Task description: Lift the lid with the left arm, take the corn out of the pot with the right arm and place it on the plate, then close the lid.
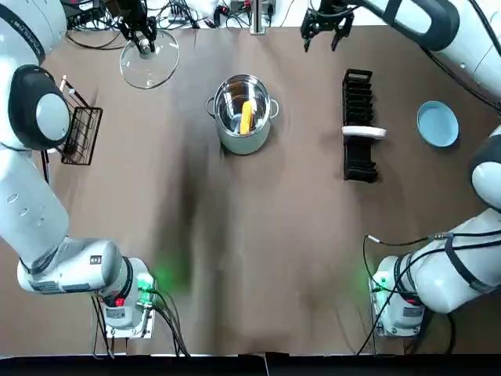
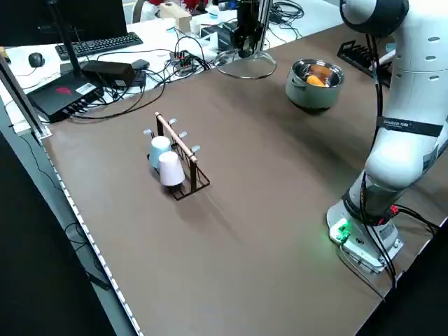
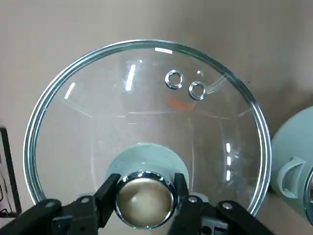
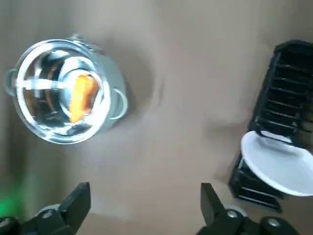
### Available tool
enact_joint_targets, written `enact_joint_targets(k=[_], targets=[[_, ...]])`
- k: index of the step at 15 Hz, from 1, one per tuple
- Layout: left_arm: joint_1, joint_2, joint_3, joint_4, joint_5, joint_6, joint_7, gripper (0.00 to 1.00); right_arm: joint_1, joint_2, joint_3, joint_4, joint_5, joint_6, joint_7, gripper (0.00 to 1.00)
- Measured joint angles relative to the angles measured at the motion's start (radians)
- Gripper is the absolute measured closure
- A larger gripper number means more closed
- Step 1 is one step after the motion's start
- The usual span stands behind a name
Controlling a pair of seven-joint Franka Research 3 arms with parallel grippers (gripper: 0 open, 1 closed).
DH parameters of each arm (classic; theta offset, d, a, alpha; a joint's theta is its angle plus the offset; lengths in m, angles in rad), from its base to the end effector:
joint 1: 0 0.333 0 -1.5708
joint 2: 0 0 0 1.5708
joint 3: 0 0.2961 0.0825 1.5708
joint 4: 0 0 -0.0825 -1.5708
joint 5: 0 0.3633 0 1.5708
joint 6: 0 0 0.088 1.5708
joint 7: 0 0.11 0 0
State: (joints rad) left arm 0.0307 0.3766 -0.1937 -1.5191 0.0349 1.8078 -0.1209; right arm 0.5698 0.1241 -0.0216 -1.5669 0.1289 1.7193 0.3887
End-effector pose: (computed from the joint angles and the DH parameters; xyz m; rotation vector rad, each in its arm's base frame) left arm 0.6280 -0.0850 0.4266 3.1121 -0.0643 -0.1330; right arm 0.4885 0.3135 0.5483 -3.0092 -0.2146 0.0472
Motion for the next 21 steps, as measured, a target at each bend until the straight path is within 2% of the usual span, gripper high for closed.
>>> enact_joint_targets(k=[2, 3, 7, 8, 15, 18, 21], targets=[[-0.001, 0.002, -0.001, -0.004, 0.0, 0.0, 0.0, 0.49, 0.039, 0.0, 0.0, 0.027, 0.0, 0.002, 0.065, 0.04], [-0.001, 0.002, -0.001, -0.004, 0.0, 0.0, 0.0, 0.49, 0.051, 0.003, 0.0, 0.037, 0.0, 0.011, 0.094, 0.0], [-0.004, 0.004, -0.004, -0.007, 0.0, 0.0, 0.0, 0.49, 0.089, 0.059, 0.0, 0.058, 0.001, 0.047, 0.193, 0.0], [-0.005, 0.005, -0.006, -0.009, 0.0, 0.0, 0.0, 0.49, 0.108, 0.129, 0.0, 0.08, 0.001, 0.115, 0.258, 0.0], [-0.008, 0.008, -0.008, -0.01, 0.0, 0.0, -0.011, 0.49, 0.162, 0.426, -0.003, 0.231, -0.053, 0.317, 0.323, 0.0], [-0.007, 0.01, -0.008, -0.01, 0.0, 0.0, -0.011, 0.49, 0.165, 0.514, -0.004, 0.249, -0.06, 0.377, 0.385, 0.0], [-0.007, 0.011, -0.008, -0.01, 0.0, 0.0, -0.011, 0.49, 0.166, 0.564, -0.005, 0.255, -0.06, 0.431, 0.439, 0.03]])
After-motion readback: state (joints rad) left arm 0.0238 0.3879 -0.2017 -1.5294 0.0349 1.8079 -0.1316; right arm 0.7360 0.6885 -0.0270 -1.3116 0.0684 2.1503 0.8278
